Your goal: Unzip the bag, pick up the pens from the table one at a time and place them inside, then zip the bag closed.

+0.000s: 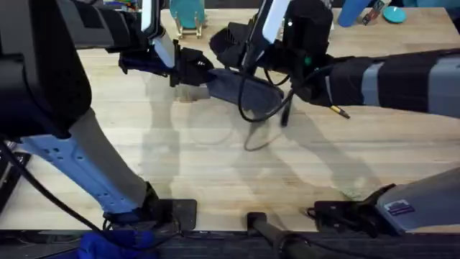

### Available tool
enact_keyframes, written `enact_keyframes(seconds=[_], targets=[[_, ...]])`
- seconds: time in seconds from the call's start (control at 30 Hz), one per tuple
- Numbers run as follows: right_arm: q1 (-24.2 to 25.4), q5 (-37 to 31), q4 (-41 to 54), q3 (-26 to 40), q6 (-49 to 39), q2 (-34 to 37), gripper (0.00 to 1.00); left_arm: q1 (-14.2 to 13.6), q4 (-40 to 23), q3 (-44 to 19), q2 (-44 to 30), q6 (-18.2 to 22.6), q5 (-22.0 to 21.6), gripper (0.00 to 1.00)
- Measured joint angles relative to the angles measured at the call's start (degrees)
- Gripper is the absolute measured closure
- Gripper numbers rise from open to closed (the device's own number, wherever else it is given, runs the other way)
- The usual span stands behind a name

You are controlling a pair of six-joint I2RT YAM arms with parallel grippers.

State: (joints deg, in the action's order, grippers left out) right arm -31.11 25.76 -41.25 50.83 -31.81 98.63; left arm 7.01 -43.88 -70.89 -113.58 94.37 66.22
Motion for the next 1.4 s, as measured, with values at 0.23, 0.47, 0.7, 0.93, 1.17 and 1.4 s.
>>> enact_keyframes(seconds=[0.23,0.47,0.7,0.93,1.17,1.4], targets=[[0.2,0.0,-0.4,0.2,-0.8,-0.1,0.701,0.0,0.0,0.0,0.0,0.0,0.0,0.959],[1.0,0.0,2.2,0.3,-1.2,-3.0,0.015,0.0,0.0,0.0,0.0,0.0,0.0,0.959],[1.2,0.0,8.5,0.4,-1.2,-5.6,0.005,0.0,0.0,0.0,0.0,0.0,0.0,0.959],[2.2,0.0,26.4,0.5,-1.2,-13.8,0.006,0.0,0.0,0.0,0.0,0.0,0.0,0.959],[4.0,0.0,39.1,0.5,-1.2,-22.0,0.005,0.0,0.0,0.0,0.0,0.0,0.0,0.915],[5.2,0.0,44.0,0.5,-1.2,-24.1,0.005,0.1,-0.4,0.0,0.0,0.0,0.2,0.135]])
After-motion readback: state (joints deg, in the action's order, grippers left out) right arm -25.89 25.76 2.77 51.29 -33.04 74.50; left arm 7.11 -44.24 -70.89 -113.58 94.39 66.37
